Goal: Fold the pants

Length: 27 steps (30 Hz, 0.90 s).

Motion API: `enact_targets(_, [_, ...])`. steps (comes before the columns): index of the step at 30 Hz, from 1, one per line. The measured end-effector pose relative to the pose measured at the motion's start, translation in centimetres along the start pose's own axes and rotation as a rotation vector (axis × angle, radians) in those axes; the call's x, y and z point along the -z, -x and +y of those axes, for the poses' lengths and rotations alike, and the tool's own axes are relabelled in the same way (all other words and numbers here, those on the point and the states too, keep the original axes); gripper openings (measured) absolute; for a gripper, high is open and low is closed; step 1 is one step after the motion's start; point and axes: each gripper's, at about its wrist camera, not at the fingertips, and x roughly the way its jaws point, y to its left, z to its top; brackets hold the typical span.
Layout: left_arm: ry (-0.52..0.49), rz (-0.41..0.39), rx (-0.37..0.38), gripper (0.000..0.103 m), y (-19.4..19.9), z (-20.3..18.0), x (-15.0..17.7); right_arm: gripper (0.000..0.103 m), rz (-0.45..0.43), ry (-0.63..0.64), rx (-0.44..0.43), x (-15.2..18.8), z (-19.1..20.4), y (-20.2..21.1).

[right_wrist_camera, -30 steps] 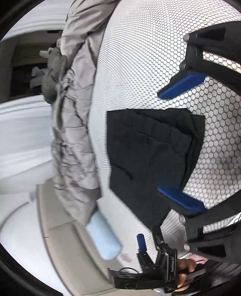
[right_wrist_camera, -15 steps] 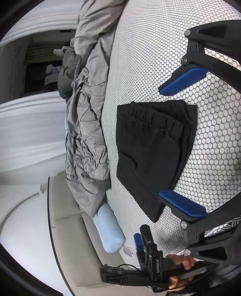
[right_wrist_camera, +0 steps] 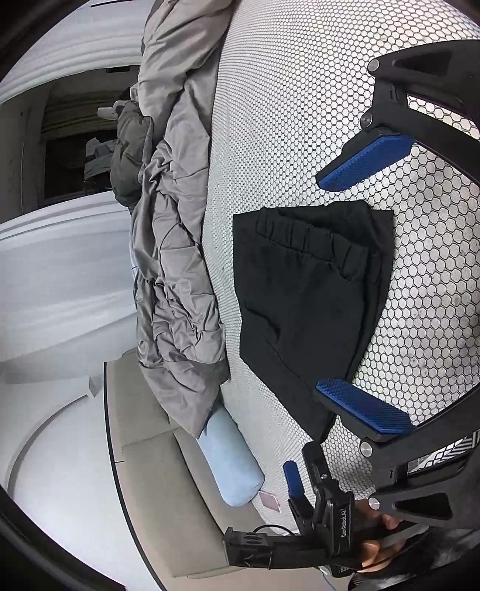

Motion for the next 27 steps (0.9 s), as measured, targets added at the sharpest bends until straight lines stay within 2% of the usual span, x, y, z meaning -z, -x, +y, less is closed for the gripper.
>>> enact_targets(27, [0.002, -0.008, -0.019, 0.102, 0.0, 0.9, -0.1, 0.103, 0.012, 0.039, 0.012, 0.2, 0.7, -0.1])
